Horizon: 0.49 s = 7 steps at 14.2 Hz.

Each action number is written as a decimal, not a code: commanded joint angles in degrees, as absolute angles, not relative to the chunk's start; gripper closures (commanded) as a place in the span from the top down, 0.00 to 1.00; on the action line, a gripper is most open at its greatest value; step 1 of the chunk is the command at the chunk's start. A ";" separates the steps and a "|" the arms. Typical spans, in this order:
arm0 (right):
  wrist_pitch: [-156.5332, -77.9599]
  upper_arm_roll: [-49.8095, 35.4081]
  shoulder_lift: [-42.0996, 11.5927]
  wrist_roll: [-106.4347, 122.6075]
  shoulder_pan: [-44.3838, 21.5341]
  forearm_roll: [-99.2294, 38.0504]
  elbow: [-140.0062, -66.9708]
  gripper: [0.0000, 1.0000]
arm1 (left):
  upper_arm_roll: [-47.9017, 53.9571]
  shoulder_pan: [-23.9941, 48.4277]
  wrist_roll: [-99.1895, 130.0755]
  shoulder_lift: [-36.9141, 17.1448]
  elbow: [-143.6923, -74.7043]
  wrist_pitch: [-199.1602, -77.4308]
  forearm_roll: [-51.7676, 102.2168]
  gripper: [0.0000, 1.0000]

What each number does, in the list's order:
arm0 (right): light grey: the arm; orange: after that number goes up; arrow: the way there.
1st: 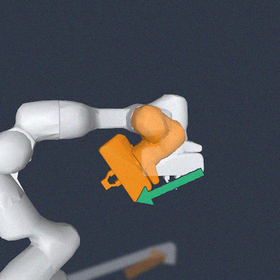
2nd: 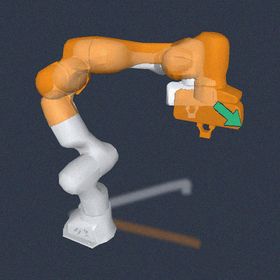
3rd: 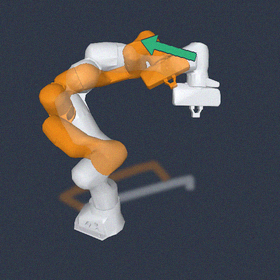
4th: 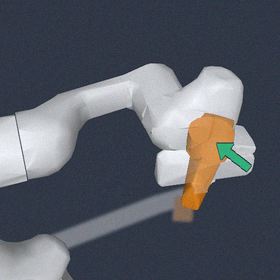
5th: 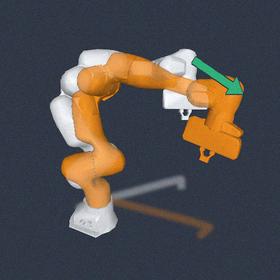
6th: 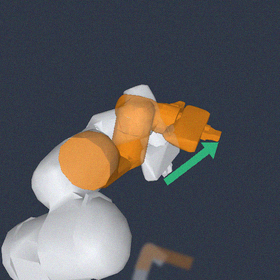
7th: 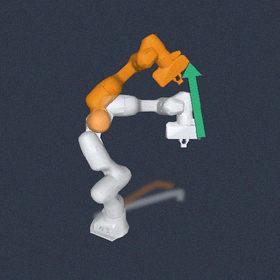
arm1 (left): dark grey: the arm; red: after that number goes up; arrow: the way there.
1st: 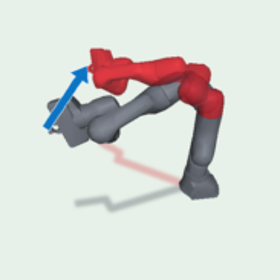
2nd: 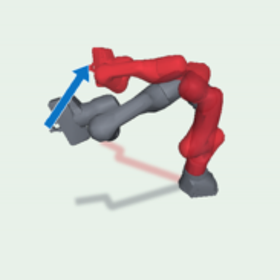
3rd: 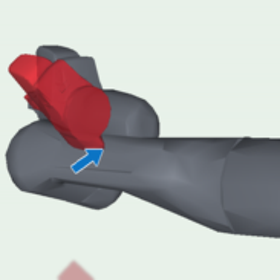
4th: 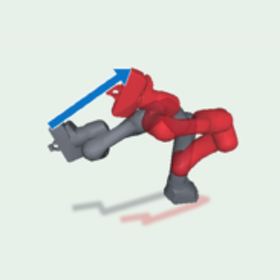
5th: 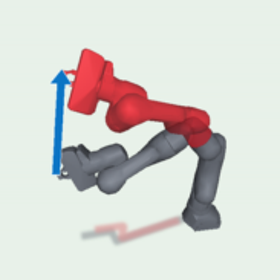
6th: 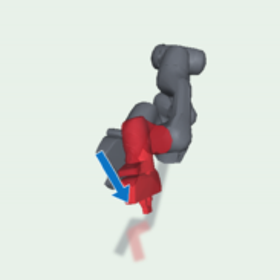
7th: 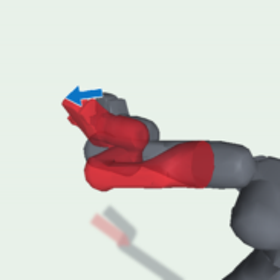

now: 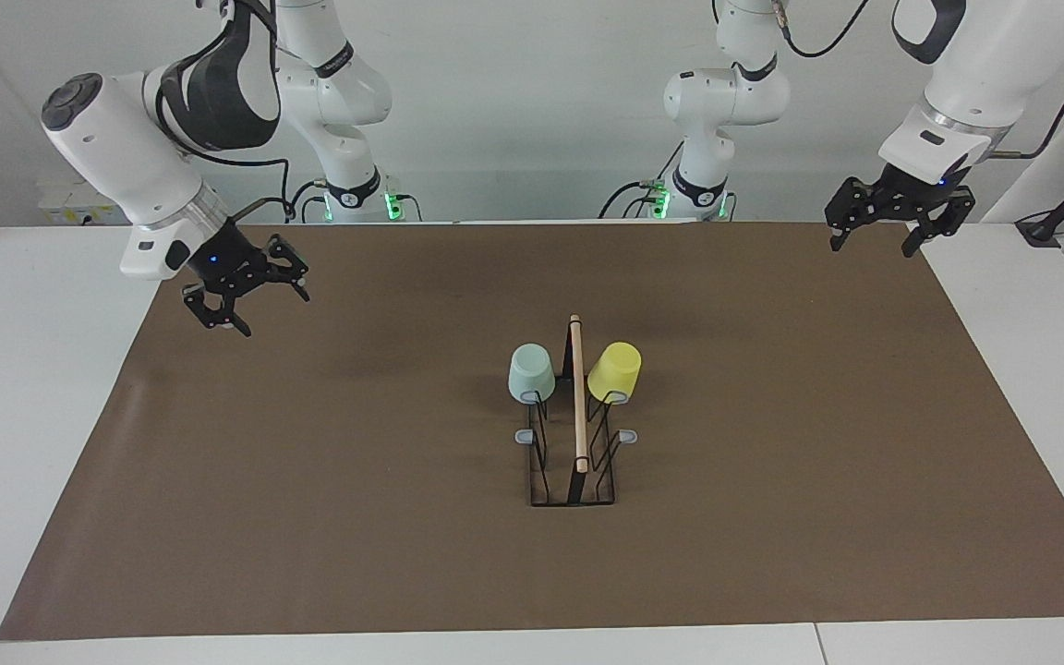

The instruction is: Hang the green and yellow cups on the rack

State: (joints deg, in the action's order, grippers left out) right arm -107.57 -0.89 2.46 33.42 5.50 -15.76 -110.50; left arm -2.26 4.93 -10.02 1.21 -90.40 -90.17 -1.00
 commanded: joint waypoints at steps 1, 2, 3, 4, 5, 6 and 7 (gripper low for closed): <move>-102.06 -1.41 2.64 23.50 6.50 -13.54 -108.81 1.00 | -1.93 4.39 -9.76 2.90 -92.55 -91.14 -0.18 1.00; -100.47 -1.41 2.81 21.03 6.59 -13.36 -108.72 1.00 | -1.93 4.39 -9.84 2.90 -92.55 -91.14 -0.09 1.00; -98.54 -1.49 3.16 19.61 6.59 -13.10 -108.46 1.00 | -1.93 4.39 -9.84 2.90 -92.55 -91.23 0.26 1.00; -97.22 -1.49 3.25 18.90 6.68 -11.88 -107.93 1.00 | -2.19 4.39 -9.84 2.90 -92.55 -91.23 0.70 1.00; -96.51 -1.49 3.16 18.72 6.68 -9.26 -106.97 1.00 | -2.37 4.39 -9.84 2.90 -92.46 -91.14 0.88 1.00; -95.37 -1.49 3.08 18.72 6.68 -6.18 -105.57 1.00 | -2.46 4.31 -9.93 2.90 -92.55 -91.23 0.88 1.00; -94.40 -1.49 2.90 18.98 6.68 -3.37 -104.34 1.00 | -2.55 4.31 -9.93 2.90 -92.55 -91.32 0.97 1.00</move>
State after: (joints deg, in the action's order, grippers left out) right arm -97.19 -0.91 2.66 20.13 5.88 -7.99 -107.00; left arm -2.51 4.89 -10.02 1.21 -90.41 -90.18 -0.25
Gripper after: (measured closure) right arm 0.000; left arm 0.000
